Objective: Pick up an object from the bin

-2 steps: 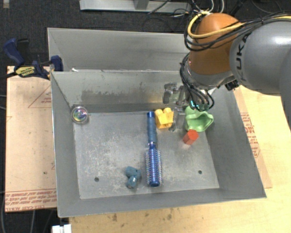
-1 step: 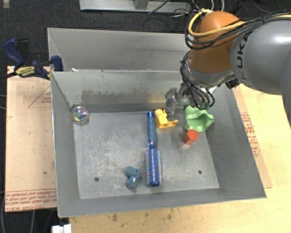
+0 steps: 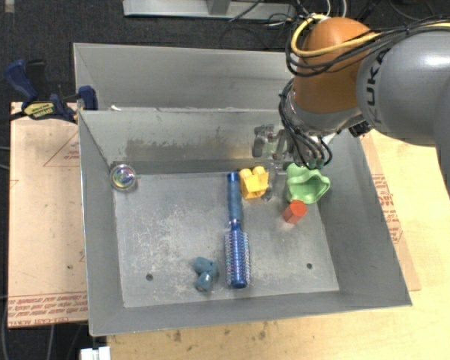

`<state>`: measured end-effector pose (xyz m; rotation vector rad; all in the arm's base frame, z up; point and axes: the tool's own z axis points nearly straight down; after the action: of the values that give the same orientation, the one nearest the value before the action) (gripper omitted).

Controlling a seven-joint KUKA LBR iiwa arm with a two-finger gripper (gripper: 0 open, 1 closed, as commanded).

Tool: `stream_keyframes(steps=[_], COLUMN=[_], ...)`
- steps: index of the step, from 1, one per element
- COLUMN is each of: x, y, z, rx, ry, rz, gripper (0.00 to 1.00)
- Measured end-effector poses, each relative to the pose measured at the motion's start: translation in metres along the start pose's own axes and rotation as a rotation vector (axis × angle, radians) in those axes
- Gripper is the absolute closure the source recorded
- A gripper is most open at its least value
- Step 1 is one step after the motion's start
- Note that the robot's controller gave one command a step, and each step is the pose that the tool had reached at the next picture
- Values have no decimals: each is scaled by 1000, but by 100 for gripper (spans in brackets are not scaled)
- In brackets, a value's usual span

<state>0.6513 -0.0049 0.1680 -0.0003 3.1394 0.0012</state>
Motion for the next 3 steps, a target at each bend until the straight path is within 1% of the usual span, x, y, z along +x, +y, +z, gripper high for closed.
stream_keyframes(steps=[1, 2, 3], x=[12, 4, 2], y=[-80, -130, -125], z=[74, 98, 96], rx=[2, -1, -7], ry=[8, -2, -6], rz=[-89, -274, -277], gripper=[0, 0, 100])
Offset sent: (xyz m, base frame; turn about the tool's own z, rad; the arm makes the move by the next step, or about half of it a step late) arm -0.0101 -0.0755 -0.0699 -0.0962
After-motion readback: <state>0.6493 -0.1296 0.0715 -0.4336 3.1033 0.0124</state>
